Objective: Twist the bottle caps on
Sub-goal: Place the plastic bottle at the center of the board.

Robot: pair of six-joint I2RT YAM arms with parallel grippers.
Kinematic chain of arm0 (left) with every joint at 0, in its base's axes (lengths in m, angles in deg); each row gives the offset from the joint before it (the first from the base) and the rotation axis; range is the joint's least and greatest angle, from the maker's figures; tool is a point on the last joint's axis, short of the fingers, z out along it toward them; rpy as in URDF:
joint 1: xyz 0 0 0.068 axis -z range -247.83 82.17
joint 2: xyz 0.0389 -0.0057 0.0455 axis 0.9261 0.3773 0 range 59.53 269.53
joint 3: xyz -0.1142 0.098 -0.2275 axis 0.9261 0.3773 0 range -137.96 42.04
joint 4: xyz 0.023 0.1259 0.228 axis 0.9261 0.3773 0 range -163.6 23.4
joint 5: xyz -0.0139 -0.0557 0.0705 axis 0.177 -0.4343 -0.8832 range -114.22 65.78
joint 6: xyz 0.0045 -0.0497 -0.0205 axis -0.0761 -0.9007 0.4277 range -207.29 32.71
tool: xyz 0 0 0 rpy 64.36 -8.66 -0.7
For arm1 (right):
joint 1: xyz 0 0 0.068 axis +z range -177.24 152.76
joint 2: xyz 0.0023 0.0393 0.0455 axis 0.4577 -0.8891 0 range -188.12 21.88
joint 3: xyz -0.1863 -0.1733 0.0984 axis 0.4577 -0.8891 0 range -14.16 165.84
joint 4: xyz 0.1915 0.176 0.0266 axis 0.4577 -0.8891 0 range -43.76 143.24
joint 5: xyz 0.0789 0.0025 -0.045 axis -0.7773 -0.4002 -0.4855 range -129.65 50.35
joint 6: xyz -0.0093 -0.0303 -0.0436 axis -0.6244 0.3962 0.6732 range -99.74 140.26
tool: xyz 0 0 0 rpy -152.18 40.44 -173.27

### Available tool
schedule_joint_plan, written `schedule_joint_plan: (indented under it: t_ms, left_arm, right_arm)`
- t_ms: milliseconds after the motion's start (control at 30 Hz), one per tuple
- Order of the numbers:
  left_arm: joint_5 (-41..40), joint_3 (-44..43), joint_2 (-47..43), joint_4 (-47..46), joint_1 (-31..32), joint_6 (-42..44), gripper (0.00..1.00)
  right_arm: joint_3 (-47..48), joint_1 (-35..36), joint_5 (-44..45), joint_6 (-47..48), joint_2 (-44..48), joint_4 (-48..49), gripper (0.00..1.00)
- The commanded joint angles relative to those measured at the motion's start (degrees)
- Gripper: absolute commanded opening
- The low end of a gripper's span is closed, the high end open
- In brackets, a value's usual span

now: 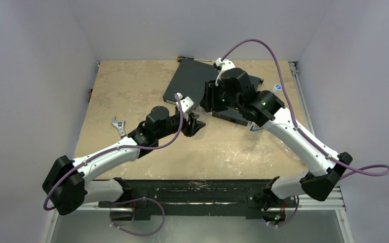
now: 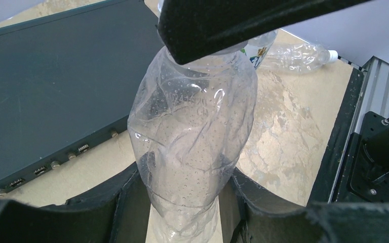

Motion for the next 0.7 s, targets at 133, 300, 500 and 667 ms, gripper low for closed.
schedule_joint_plan:
  t_ms: [133,300,500,667]
  left_arm:
    - [0.7,-0.1,0.0,-4.8,0.1,0.6,0.05]
    - [-3.9,-1.0,-0.6,-1.7,0.0,-2.3,0.51]
    - [-8.9,-0.9,-6.8,2.9,-0.7,-2.9,0.91]
    - [-9.6,-2.0,-9.8,7.5,-2.2,-1.7,0.95]
  right_arm:
    - [-0.4,0.1,1.2,0.7,-0.3,-0.8,0.17]
    - [-2.4,-1.6,5.4,-0.2,0.8,-2.2,0.01]
    - [-11.6,-8.4,9.4,0.3,5.5,0.9,0.00]
    - [-18.4,-9.6,13.9,-0.6,8.1,6.4,0.00]
